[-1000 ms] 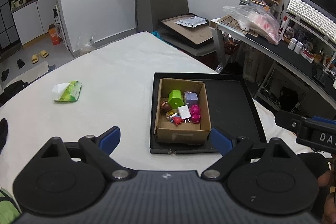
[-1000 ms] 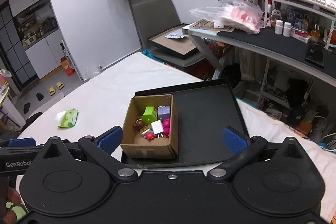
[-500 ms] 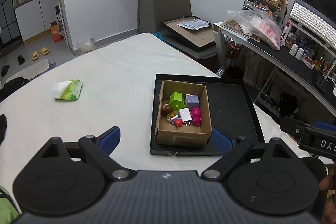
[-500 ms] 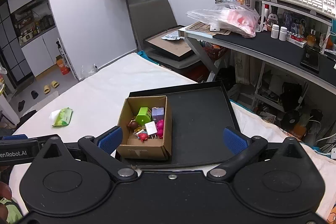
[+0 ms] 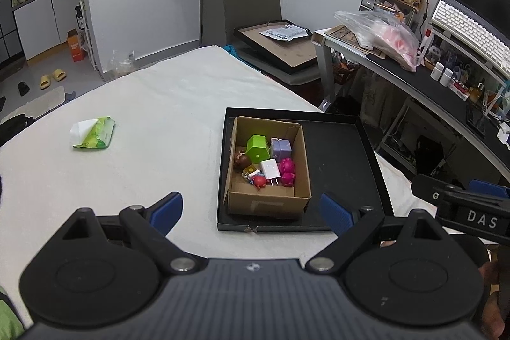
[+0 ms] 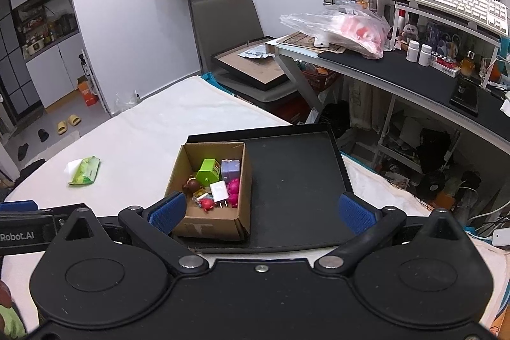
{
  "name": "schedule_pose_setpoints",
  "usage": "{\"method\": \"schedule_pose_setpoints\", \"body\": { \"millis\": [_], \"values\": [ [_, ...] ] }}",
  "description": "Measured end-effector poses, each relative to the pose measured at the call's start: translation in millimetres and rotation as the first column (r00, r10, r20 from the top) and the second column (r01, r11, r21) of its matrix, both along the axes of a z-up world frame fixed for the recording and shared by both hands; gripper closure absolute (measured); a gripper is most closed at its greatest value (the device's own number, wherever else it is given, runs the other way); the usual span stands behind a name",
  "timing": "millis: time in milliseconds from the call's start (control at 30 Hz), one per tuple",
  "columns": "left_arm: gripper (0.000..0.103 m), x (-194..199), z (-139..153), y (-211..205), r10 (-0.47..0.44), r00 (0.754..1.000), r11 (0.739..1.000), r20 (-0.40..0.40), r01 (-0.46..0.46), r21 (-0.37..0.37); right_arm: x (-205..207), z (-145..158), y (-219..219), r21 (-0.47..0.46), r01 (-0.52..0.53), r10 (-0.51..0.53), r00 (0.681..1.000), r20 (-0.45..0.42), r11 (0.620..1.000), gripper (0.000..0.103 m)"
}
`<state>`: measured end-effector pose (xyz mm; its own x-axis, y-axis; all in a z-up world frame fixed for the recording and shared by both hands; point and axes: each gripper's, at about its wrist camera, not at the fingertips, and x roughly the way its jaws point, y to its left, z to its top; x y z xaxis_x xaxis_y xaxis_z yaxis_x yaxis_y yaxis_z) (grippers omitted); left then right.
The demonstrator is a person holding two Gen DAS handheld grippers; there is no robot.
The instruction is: Organize rigid objects
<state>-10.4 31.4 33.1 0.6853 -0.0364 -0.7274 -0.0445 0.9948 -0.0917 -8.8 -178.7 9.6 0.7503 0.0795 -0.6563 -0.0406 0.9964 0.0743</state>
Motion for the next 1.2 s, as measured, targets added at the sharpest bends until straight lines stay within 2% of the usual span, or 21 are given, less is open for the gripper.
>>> {"method": "schedule_pose_setpoints", "body": {
  "millis": [300, 1200],
  "values": [
    [0.01, 1, -2, 1, 0.002, 1.0, 1.0, -0.003, -0.002, -0.004, 0, -2, 3, -0.033, 0.003, -0.003, 1.0, -0.006, 0.999, 0.0],
    [0.01, 1, -12, 2, 0.001, 1.0, 1.0, -0.016, -0.001, 0.002, 0, -6, 4, -0.04, -0.001, 0.0, 1.0, -0.019, 0.999, 0.0]
  ]
}}
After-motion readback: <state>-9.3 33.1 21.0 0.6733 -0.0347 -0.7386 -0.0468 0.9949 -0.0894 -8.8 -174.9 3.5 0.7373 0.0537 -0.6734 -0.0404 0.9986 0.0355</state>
